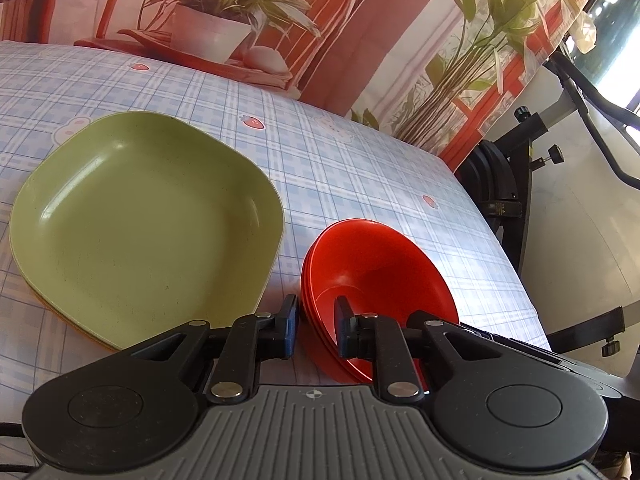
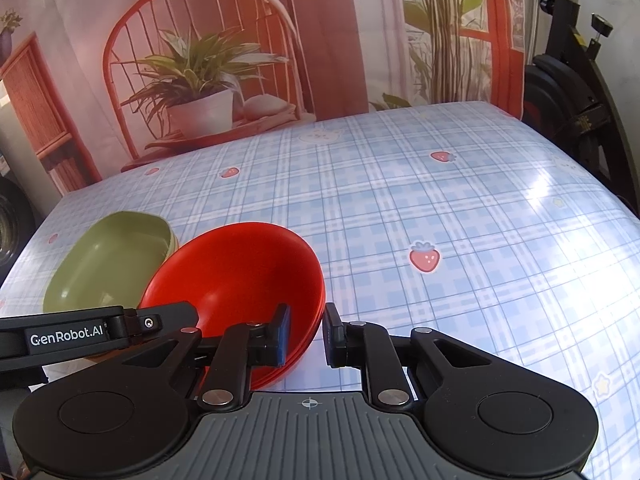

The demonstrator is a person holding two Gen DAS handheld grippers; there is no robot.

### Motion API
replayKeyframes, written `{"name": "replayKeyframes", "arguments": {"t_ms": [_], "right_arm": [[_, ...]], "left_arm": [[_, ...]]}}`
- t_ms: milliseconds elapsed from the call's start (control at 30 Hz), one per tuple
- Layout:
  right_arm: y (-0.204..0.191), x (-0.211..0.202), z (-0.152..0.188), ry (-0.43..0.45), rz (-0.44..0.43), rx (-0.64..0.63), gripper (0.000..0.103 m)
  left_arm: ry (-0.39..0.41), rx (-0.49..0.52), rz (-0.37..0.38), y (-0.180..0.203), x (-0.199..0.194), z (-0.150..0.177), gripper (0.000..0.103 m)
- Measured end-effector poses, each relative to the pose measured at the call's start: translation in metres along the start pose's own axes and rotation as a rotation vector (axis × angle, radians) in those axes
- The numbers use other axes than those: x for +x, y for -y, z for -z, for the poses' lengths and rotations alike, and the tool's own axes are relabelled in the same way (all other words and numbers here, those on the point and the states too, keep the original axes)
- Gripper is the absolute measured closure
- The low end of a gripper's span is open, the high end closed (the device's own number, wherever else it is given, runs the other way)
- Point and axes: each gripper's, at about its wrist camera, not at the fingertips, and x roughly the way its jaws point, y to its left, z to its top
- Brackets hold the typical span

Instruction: Organize plates and bowls

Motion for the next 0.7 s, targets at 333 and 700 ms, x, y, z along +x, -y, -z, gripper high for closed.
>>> {"name": "replayKeyframes", "arguments": {"t_ms": [333,700], "right_arm": [[-0.007,-0.005,0.0,0.006,-0.012,-0.006,0.089],[-0.004,-0.025,0.001,0.075,-0.026,0.07,0.091]], "left_arm": [[-0.008,0.022,-0.04,0.0,-0.008,0.001,0.084],[0.017,0.082,-0.042,0.01,-0.031,0.005,0.083]]}}
